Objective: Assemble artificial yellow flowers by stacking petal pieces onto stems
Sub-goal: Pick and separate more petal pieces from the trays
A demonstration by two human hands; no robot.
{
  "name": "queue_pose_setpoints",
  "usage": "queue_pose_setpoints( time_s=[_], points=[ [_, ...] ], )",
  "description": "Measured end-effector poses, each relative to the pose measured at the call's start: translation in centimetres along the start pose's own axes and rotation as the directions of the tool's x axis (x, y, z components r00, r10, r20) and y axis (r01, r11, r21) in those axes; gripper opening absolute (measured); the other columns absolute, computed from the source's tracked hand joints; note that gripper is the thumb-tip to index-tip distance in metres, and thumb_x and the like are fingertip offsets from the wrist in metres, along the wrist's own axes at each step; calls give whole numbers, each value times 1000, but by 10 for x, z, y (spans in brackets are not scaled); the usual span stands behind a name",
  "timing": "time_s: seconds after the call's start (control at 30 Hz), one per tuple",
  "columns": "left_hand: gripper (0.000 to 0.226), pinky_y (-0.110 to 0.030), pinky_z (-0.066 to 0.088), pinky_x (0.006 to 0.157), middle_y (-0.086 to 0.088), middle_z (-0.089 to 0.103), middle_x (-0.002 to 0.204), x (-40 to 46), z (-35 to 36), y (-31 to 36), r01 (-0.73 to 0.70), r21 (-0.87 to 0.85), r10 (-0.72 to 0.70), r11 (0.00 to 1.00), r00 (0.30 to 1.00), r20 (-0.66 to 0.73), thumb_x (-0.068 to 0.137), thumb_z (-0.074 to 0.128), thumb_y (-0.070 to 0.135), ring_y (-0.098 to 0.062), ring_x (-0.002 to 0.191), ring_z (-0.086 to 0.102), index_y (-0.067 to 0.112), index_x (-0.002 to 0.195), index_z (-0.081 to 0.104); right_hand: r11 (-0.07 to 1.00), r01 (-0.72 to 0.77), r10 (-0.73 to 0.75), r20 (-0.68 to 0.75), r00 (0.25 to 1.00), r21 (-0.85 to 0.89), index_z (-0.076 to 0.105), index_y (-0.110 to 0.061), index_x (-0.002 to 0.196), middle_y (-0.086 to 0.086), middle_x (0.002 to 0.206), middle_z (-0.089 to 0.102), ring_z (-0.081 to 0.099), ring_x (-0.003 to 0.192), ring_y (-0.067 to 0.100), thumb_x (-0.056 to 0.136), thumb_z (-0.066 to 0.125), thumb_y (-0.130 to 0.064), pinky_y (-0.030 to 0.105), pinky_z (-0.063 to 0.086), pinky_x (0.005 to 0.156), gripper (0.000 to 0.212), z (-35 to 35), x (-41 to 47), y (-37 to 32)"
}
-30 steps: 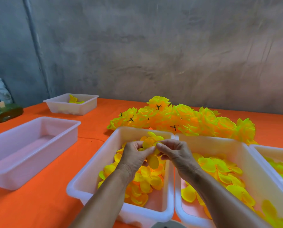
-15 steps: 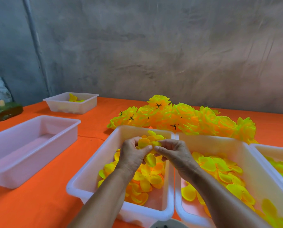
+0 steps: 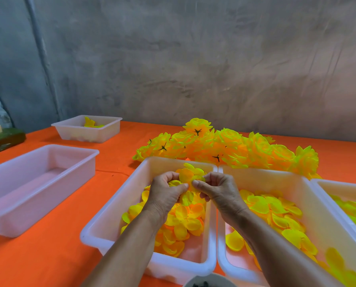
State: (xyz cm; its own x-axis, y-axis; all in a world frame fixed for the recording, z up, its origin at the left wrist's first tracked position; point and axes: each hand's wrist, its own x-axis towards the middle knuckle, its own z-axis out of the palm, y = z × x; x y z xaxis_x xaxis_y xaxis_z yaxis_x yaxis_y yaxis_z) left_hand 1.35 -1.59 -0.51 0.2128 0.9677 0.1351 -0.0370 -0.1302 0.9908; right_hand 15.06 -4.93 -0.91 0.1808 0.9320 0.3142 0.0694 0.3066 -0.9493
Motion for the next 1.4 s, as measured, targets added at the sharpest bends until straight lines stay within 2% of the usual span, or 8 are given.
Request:
queue_pose_setpoints(
  time_s=[0.33,0.6,1.0,1.4],
  points=[
    [15,-25,49,56,-5,64,73,-1,-1,1,-11,34,10,999,1000,4,82,67,1,-15,63,58,14,88,65,1000,14,-13,23,1000,-21,61,-8,69,-5,52,61,51,46,4,78,73,-6,15,39,45,15,-1,1,3],
    [15,-29,49,61,-10,66,80,-2,0,2,-3,46,3,999,1000,2,83,66,1,-20,70,59,15,88,65,1000,20,-20,24,1000,-23,61,-9,68,-5,51,60,51,45,4,76,74,-6,15,39,44,15,-1,2,4],
    [14,-30,51,61,-11,65,79,-2,0,2,5,70,-6,998,1000,10,82,67,0,-22,72,60,13,88,66,1000,22,-22,22,1000,-17,57,-6,68,-7,48,56,48,44,2,75,75,-4,14,38,43,19,0,2,4],
    [18,-30,51,60,-12,65,82,-1,1,2,-4,62,4,998,1000,-7,81,68,-1,-22,73,59,8,96,65,1000,19,-19,10,1000,-2,53,-12,59,-8,45,54,47,42,1,73,76,-3,13,37,42,29,2,2,3]
  ],
)
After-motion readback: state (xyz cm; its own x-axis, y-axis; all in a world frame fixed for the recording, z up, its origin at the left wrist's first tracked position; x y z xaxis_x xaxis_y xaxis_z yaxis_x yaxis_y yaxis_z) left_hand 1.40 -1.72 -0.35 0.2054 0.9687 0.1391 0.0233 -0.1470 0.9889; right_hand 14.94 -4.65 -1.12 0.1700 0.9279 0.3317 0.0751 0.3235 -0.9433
